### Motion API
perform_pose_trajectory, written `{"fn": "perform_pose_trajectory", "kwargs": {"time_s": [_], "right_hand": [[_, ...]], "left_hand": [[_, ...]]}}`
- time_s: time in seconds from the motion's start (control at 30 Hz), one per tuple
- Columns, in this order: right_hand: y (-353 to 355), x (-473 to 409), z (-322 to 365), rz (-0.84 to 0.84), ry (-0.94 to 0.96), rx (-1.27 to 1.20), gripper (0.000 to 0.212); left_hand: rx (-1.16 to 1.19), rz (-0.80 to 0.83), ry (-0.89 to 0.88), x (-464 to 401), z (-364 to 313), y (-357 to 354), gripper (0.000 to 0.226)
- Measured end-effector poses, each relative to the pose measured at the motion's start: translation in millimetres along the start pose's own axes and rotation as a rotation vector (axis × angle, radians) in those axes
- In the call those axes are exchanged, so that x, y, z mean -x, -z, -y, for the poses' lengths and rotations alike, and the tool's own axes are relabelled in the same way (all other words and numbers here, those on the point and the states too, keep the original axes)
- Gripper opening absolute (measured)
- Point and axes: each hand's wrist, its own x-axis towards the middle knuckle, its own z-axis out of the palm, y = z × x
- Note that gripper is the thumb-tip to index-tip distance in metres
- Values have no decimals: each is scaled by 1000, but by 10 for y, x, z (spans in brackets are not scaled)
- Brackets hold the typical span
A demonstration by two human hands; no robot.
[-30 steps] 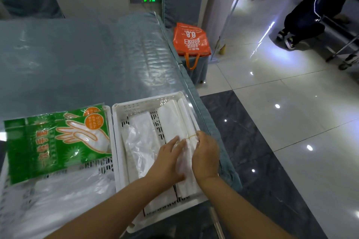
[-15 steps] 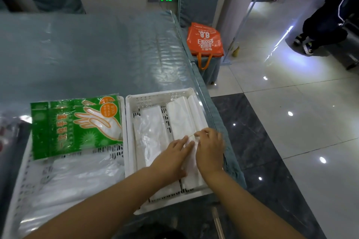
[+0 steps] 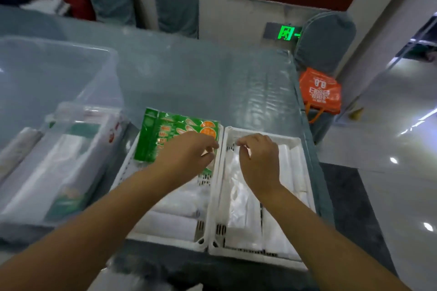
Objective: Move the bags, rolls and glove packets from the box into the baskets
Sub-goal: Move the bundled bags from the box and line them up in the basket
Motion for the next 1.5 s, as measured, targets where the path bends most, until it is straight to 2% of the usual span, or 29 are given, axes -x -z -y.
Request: {"fn": "perform_pose_trajectory", "kwargs": {"time_s": [0.2, 0.3, 0.53, 0.63, 0.73, 0.9, 1.03, 1.13, 1.33, 1.4, 1.5], "right_hand": [[-242, -392, 1090, -8, 247, -147, 16], [-441, -524, 1646, 28, 338, -206, 16], [-1183, -736, 2954, 151, 451, -271, 16], [-1615, -839, 3398, 301, 488, -207, 15], [-2096, -973, 3714, 484, 525, -30, 18], [-2795, -1111, 3991, 921, 574, 291, 26], [-3205, -932, 4006, 1167, 758, 542, 35], [-3358, -727, 3984, 1249, 895, 631, 41], [-3277, -747, 3944, 1275, 1058, 839, 47], [-3218, -737, 3944, 1291, 1127, 809, 52], [-3195, -645, 3984, 1433, 1023, 703, 61]], "left_hand": [[-49, -247, 90, 384, 524, 993, 20], [-100, -289, 149, 622, 957, 1436, 20], [-169, -277, 370, 1214, 2351, 2326, 19], [-234, -204, 375, 1384, 2892, 2565, 21], [-300, -112, 373, 1480, 3368, 2738, 25], [-444, 55, 333, 1522, 3973, 2926, 32], [-469, 36, 183, 1554, 4222, 2865, 32], [-477, 13, 105, 1574, 4275, 2799, 30], [-472, 18, 97, 1567, 4322, 2783, 31], [-484, 25, 93, 1559, 4324, 2778, 32], [-525, 54, 87, 1542, 4326, 2776, 33]]}}
